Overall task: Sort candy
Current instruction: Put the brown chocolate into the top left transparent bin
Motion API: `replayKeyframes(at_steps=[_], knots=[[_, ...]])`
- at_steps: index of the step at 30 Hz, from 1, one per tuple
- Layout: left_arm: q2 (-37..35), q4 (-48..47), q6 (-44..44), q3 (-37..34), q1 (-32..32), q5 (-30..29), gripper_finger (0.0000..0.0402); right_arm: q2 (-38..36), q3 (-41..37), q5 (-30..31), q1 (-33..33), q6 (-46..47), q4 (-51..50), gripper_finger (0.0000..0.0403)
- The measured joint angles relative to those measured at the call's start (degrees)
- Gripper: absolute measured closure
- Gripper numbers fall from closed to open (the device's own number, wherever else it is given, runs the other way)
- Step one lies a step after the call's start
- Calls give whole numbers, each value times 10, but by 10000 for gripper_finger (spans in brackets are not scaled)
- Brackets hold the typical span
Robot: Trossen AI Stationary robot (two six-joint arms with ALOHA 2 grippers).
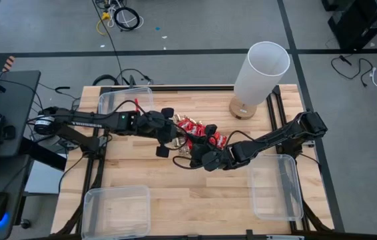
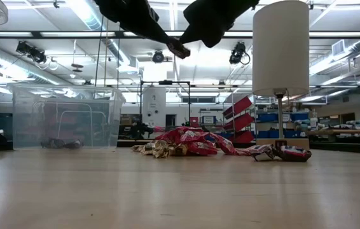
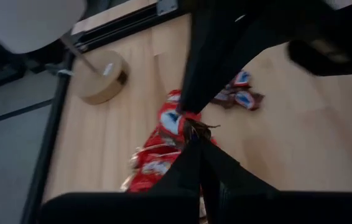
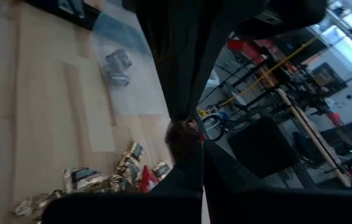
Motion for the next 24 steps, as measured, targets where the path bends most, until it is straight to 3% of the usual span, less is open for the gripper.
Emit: replayKeyframes(at_steps=[6, 12, 24], knots=[[-15, -15, -20, 5, 0, -12, 400, -2, 0, 31, 11, 23, -2, 403], [-52, -145, -75, 59, 0, -58, 401, -5, 0, 85, 20, 23, -9, 398], [-136, -330, -108, 177, 49, -68, 401, -5, 0, 88, 15, 35, -20, 399]])
